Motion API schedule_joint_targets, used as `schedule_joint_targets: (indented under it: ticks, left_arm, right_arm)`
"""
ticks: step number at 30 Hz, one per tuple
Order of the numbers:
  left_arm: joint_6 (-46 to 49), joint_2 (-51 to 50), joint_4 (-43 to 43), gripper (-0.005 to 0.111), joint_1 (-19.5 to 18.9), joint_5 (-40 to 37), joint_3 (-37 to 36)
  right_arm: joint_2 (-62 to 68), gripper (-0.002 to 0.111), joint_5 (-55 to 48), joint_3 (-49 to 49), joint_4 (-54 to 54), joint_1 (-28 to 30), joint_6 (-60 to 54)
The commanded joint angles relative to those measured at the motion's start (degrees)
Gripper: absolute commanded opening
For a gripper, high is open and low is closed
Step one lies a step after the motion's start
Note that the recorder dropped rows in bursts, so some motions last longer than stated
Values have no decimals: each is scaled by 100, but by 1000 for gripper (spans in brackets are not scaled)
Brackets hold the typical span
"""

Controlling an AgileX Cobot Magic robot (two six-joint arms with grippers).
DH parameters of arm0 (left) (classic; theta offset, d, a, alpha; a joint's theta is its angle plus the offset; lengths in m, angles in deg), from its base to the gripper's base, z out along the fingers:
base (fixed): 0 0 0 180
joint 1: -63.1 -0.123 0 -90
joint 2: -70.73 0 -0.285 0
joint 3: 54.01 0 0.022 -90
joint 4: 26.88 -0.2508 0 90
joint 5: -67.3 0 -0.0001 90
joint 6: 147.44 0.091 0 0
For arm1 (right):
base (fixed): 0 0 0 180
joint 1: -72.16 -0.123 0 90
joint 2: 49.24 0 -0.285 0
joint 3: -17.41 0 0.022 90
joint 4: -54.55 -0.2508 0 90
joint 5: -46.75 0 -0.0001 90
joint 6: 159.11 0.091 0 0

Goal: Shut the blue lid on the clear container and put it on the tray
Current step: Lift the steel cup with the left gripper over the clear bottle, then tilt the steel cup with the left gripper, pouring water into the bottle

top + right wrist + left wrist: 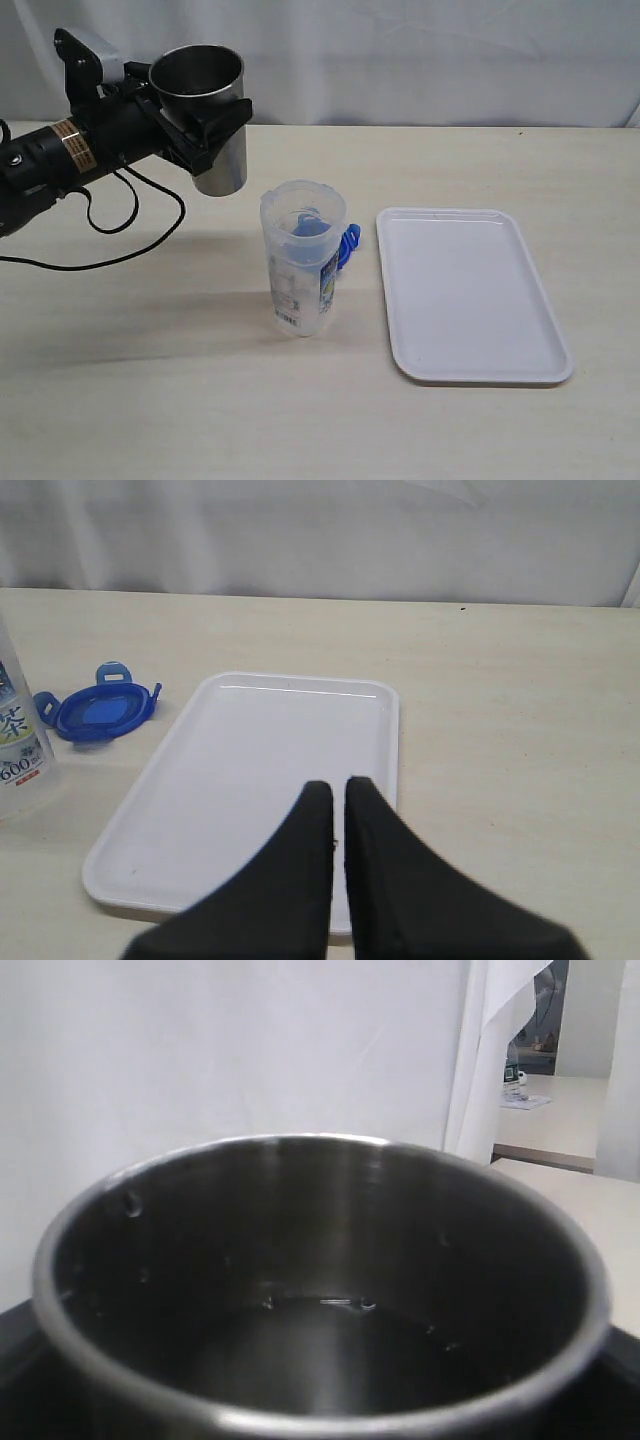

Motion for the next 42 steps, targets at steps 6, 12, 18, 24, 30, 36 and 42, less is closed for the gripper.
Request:
schedule_joint_targets:
  ticks: [6,12,18,24,30,36,42]
  left_arm:
    - [-210,125,-13,0,319,-376,483]
    - [-210,125,-28,0,540,-459,554]
    - [-138,125,-324,0,541,-417,554]
    - [104,125,-756,0,541,-324,554]
    - [319,125,-792,0,541,-295,554]
    - [860,125,-1196,0,541,-192,554]
    - [1108,125,-1226,0,541,-184,554]
  right_arm:
    - [-22,5,-7,13,-11,29,0]
    - [-22,5,-7,13,-11,29,0]
    - [-22,5,-7,13,-11,29,0]
    - [-22,5,-7,13,-11,29,0]
    - [-22,5,-7,13,-11,29,0]
    - [-22,5,-7,13,-11,29,0]
    - [-22,5,-7,13,-11,29,0]
